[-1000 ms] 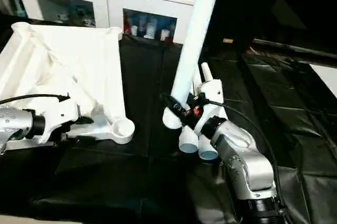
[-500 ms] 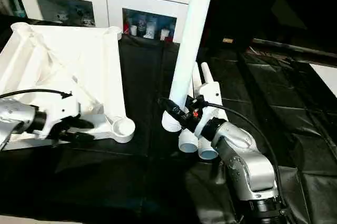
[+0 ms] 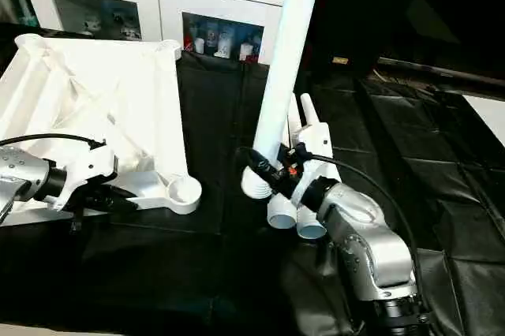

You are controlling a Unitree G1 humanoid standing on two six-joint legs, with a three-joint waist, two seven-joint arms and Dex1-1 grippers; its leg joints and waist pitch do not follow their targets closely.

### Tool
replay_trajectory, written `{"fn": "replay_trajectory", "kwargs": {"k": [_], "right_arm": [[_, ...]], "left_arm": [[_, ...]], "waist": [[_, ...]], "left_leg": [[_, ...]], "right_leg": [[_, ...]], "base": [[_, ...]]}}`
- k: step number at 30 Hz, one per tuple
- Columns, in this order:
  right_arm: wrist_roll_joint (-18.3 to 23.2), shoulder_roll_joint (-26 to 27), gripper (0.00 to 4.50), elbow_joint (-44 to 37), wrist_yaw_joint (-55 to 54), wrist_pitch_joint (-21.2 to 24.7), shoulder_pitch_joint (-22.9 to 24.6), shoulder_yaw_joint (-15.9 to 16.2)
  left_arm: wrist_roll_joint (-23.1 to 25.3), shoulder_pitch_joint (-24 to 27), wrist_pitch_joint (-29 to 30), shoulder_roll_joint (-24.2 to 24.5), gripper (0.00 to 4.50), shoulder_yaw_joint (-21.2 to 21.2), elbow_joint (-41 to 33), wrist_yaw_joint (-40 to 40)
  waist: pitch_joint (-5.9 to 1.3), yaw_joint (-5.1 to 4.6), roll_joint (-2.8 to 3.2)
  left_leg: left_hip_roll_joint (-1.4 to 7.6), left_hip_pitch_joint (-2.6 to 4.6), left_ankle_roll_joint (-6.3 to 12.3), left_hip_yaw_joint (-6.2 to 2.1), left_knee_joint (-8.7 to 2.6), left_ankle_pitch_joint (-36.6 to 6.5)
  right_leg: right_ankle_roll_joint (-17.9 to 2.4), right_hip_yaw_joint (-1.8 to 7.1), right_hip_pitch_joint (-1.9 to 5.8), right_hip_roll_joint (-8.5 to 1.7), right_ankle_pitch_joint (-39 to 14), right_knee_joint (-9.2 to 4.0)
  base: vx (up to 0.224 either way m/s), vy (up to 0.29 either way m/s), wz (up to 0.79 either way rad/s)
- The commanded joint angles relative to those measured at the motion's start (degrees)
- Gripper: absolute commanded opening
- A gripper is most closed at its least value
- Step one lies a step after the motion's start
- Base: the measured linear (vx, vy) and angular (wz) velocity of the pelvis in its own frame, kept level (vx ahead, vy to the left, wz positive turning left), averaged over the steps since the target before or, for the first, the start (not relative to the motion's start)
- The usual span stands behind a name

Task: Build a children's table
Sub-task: Pick table leg, then insert table leg to table base

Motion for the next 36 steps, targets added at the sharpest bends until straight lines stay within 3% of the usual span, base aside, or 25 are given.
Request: {"fn": "replay_trajectory", "kwargs": {"k": [1,6,7,11,14,19,24,31,36], "right_arm": [[2.0,0.0,1.86,0.2,-0.5,2.7,-1.9,-1.5],[3.5,0.8,1.86,1.8,-0.3,2.4,-3.9,-3.0],[4.4,0.8,1.86,2.0,-0.1,2.8,-4.6,-3.6],[5.4,0.6,1.86,1.8,0.4,4.5,-5.2,-3.9],[6.1,-0.5,1.86,1.3,1.5,7.2,-5.5,-3.1],[5.2,-3.5,1.86,1.3,3.9,10.3,-5.2,-0.3],[4.6,-4.8,1.86,1.4,4.4,11.9,-5.2,0.7],[1.5,-3.6,1.86,7.2,4.7,7.8,-6.3,2.5],[0.3,-1.8,1.86,11.7,4.3,4.4,-7.8,1.7]], "left_arm": [[0.8,1.0,-0.1,-2.7,0.18,-1.4,-2.3,1.1],[0.6,1.4,0.0,-7.9,0.0,-3.5,-5.6,2.5],[0.5,1.2,0.2,-10.5,0.0,-5.0,-7.0,2.8],[1.3,0.4,-0.2,-13.4,0.0,-5.8,-7.0,3.9],[2.4,-0.7,-0.5,-15.7,0.0,-6.5,-6.8,4.3],[5.2,-2.5,-0.8,-16.9,0.0,-7.1,-4.5,5.5],[6.9,-3.1,-1.0,-16.3,0.0,-7.2,-3.2,5.3],[4.7,-2.3,-0.5,-16.4,0.0,-5.4,-3.8,4.4],[2.5,-1.4,-1.1,-17.7,0.0,-3.0,-4.2,5.3]], "waist": [[-3.16,-0.28,1.52],[-3.22,-0.06,1.21],[-3.2,0.06,1.15],[-3.32,0.81,0.86],[-3.45,1.21,1.11],[-3.6,0.99,1.41],[-3.63,0.95,1.21],[-3.42,0.63,1.09],[-3.46,0.21,1.06]], "left_leg": [[2.21,2.21,-3.96,-0.85,-5.13,-20.2],[2.17,2.01,-3.82,-0.73,-5.02,-18.6],[2.24,2.16,-3.52,-0.6,-4.96,-18.4],[2.04,2.02,-2.32,-0.29,-4.68,-16.1],[1.93,1.98,-1.7,-0.13,-4.67,-14.8],[1.95,1.65,-2.12,-0.2,-4.84,-15.4],[1.96,1.55,-1.97,-0.22,-4.74,-15.1],[2.03,1.61,-2.17,-0.27,-4.85,-16.6],[1.97,1.45,-1.92,-0.27,-4.84,-16.3]], "right_leg": [[-9.0,2.65,0.67,-5.02,-15.1,-5.01],[-8.9,2.63,0.77,-5.13,-13.9,-4.81],[-8.6,2.68,0.72,-5.24,-14.3,-4.96],[-7.7,2.8,0.82,-5.16,-14.1,-5.09],[-7.0,2.75,0.88,-5.23,-14.4,-5.26],[-5.8,2.58,1.06,-5.39,-15.9,-5.45],[-5.9,2.62,1.08,-5.52,-15.9,-5.55],[-6.5,2.53,0.78,-5.61,-18.1,-5.74],[-6.9,2.51,0.86,-5.57,-17.5,-5.66]], "base": [[0.0,0.0,0.0],[0.0,0.0,0.0],[0.0,0.0,0.0],[0.0,0.0,0.0],[0.0,0.0,0.0],[0.0,0.0,0.0],[0.0,0.0,0.0],[0.0,0.0,0.0],[0.0,0.0,0.0]]}}
